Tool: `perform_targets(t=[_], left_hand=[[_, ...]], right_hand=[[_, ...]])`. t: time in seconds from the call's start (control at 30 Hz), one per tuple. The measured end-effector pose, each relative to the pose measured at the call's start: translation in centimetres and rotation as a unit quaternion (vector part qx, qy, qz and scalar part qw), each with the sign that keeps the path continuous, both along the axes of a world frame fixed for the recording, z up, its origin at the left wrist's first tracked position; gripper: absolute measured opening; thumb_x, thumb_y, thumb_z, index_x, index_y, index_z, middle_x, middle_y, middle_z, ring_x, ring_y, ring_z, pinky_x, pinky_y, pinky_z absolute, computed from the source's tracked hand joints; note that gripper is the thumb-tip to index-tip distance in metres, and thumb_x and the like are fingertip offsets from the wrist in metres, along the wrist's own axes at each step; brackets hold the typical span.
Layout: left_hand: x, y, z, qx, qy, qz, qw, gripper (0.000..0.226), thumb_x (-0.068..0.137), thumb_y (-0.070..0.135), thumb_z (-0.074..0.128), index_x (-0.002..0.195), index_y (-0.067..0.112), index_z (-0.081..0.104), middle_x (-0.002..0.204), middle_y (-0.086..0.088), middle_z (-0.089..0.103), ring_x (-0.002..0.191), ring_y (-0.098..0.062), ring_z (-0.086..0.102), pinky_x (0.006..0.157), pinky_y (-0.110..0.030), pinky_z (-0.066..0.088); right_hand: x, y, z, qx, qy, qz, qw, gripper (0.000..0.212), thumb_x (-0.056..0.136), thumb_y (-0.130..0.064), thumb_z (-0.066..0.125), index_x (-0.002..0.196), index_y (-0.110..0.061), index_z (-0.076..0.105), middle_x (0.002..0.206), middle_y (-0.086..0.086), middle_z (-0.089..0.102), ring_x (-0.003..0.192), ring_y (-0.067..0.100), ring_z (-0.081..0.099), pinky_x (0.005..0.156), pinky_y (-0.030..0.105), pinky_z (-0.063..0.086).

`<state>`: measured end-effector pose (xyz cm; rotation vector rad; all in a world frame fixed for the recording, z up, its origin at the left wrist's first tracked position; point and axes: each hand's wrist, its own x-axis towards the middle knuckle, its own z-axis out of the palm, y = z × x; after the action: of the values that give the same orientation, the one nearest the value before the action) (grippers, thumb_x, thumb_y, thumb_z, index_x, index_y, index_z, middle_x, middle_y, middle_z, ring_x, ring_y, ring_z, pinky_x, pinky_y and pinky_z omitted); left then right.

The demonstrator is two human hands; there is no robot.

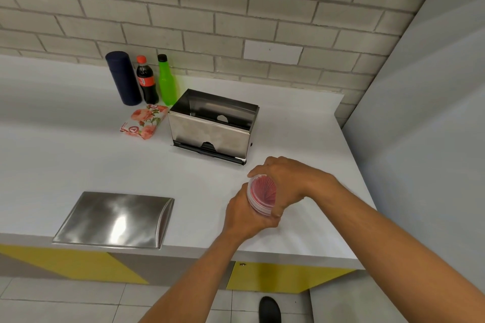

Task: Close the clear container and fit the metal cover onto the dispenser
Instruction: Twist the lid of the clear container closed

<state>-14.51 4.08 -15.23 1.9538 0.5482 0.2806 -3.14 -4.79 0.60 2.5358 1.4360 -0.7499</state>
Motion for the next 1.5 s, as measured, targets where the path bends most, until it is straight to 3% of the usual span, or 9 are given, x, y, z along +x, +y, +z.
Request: perform_targets(t=[0.33,0.47,0.67,0.83,1.0,1.13,1.23,1.37,1.5], left_hand=[[-0.1,0.1,-0.3,-0.036,0.003,-0.006,0.999,0.100,0.041,0.052,0.100,0.130,0.031,0.060,0.115,0.012,0.072,0.103,-0.013,0.071,0.090,-0.038,0.064],[-0.1,0.0,-0.4,-0.032,0.004,-0.006,0.999,0.097,0.039,0.054,0.098,0.126,0.037,0.060,0.111,0.017,0.072,0.099,-0.009,0.071,0.087,-0.032,0.064],[-0.2,0.1,-0.4,-0.007,0.004,-0.009,1.000,0.080,0.039,0.056,0.095,0.107,0.057,0.053,0.097,0.028,0.070,0.089,0.011,0.066,0.069,-0.008,0.051],[0.0,0.3,-0.9,-0.016,-0.010,-0.014,1.000,0.079,0.041,0.052,0.098,0.110,0.052,0.059,0.098,0.023,0.073,0.090,0.006,0.070,0.075,-0.017,0.060],[-0.1,0.5,-0.6,-0.006,-0.017,-0.021,1.000,0.077,0.042,0.051,0.098,0.106,0.059,0.056,0.097,0.025,0.073,0.092,0.010,0.068,0.070,-0.006,0.053],[-0.1,0.4,-0.6,-0.006,-0.016,-0.023,1.000,0.079,0.041,0.050,0.099,0.107,0.058,0.057,0.099,0.025,0.073,0.092,0.010,0.068,0.071,-0.010,0.056],[0.0,0.3,-0.7,-0.009,-0.006,-0.018,1.000,0.076,0.039,0.050,0.099,0.103,0.056,0.057,0.097,0.025,0.073,0.090,0.011,0.067,0.070,-0.013,0.055],[0.0,0.3,-0.9,-0.016,-0.001,-0.013,1.000,0.079,0.037,0.050,0.099,0.102,0.057,0.055,0.098,0.026,0.071,0.089,0.007,0.068,0.074,-0.019,0.060],[0.0,0.2,-0.9,-0.013,-0.006,-0.016,1.000,0.080,0.037,0.050,0.099,0.101,0.060,0.052,0.097,0.030,0.068,0.089,0.011,0.066,0.073,-0.015,0.057]], right_hand=[[-0.7,0.2,-0.5,0.008,-0.039,-0.044,0.998,0.110,0.059,-0.058,0.095,0.154,-0.042,0.042,0.138,-0.001,0.052,0.127,0.024,0.054,0.090,0.036,0.055],[-0.8,-0.2,-1.1,0.021,-0.032,-0.058,0.998,0.111,0.059,-0.056,0.095,0.155,-0.041,0.042,0.132,-0.002,0.049,0.124,0.024,0.053,0.085,0.033,0.054],[-0.3,-0.4,-1.1,0.000,0.014,-0.056,0.998,0.116,0.062,-0.044,0.100,0.158,-0.042,0.035,0.135,0.001,0.041,0.129,0.026,0.042,0.095,0.042,0.057],[-0.3,-0.1,-1.0,-0.017,0.020,-0.025,0.999,0.114,0.062,-0.028,0.102,0.155,-0.045,0.039,0.139,0.002,0.040,0.129,0.027,0.038,0.095,0.046,0.057],[-0.1,0.1,-0.5,-0.027,0.029,-0.003,0.999,0.116,0.057,-0.019,0.104,0.152,-0.047,0.043,0.140,-0.002,0.039,0.129,0.026,0.038,0.098,0.049,0.056],[0.0,-0.1,-0.5,-0.018,0.014,0.006,1.000,0.114,0.059,-0.032,0.102,0.154,-0.046,0.041,0.142,-0.001,0.041,0.129,0.024,0.042,0.098,0.045,0.056],[-0.1,-0.2,-0.5,0.001,-0.003,-0.015,1.000,0.110,0.058,-0.047,0.099,0.152,-0.046,0.042,0.130,-0.001,0.044,0.123,0.024,0.049,0.095,0.044,0.058],[-0.5,-0.2,-0.7,0.019,-0.016,-0.050,0.998,0.104,0.055,-0.053,0.097,0.146,-0.045,0.048,0.119,-0.004,0.043,0.116,0.023,0.054,0.087,0.039,0.059],[-0.6,-0.2,-0.9,0.022,-0.026,-0.071,0.997,0.112,0.055,-0.055,0.097,0.153,-0.040,0.045,0.129,0.000,0.047,0.122,0.024,0.054,0.084,0.034,0.054]])
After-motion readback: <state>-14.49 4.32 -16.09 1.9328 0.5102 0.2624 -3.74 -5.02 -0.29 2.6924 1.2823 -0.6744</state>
